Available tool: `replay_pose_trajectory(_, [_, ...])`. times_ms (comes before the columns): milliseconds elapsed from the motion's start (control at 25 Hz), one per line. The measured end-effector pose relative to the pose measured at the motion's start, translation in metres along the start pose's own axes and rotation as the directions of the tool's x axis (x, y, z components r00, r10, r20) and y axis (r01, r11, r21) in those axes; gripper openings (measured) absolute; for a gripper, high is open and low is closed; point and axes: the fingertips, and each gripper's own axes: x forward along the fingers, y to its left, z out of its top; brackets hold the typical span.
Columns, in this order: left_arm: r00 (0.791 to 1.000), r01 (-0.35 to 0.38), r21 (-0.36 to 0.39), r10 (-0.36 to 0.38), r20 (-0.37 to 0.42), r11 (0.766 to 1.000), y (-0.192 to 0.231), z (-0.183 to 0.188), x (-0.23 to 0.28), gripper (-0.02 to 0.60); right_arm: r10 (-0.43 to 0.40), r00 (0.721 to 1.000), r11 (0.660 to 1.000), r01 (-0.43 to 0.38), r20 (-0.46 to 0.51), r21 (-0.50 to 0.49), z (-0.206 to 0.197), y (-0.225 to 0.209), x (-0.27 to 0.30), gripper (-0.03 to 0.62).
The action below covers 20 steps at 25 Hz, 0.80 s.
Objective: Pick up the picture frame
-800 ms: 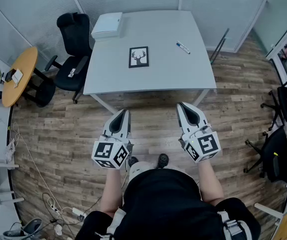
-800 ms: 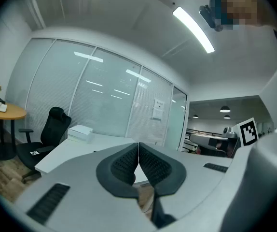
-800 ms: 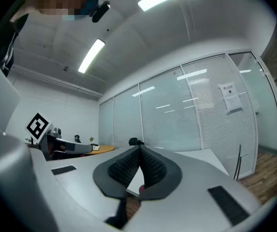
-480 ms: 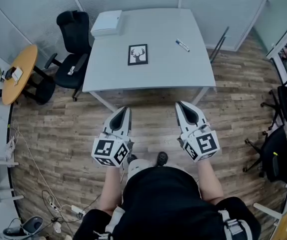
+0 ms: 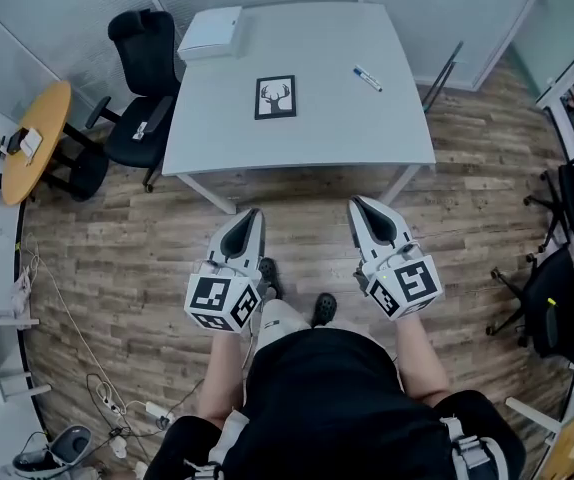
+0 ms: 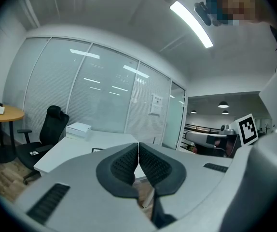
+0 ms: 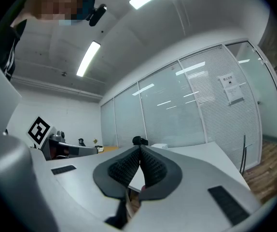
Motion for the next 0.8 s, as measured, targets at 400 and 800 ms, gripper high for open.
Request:
replay_pose_trajectory(400, [0.999, 0.035, 0.0, -0.035, -0.012, 0.999, 0.064, 0.012, 0.048, 0.025, -0.031, 0.999, 1.0, 0.031, -0.03, 0.0, -0.003, -0.01, 0.081, 0.018])
replay_pose_trajectory(800, [0.994, 0.114, 0.006, -0.114, 0.0, 0.994, 0.161, 0.058, 0.125, 0.025, -0.084, 0.996, 0.996, 0.083, -0.019, -0.017, 0.019, -0.023, 0.211, 0.054])
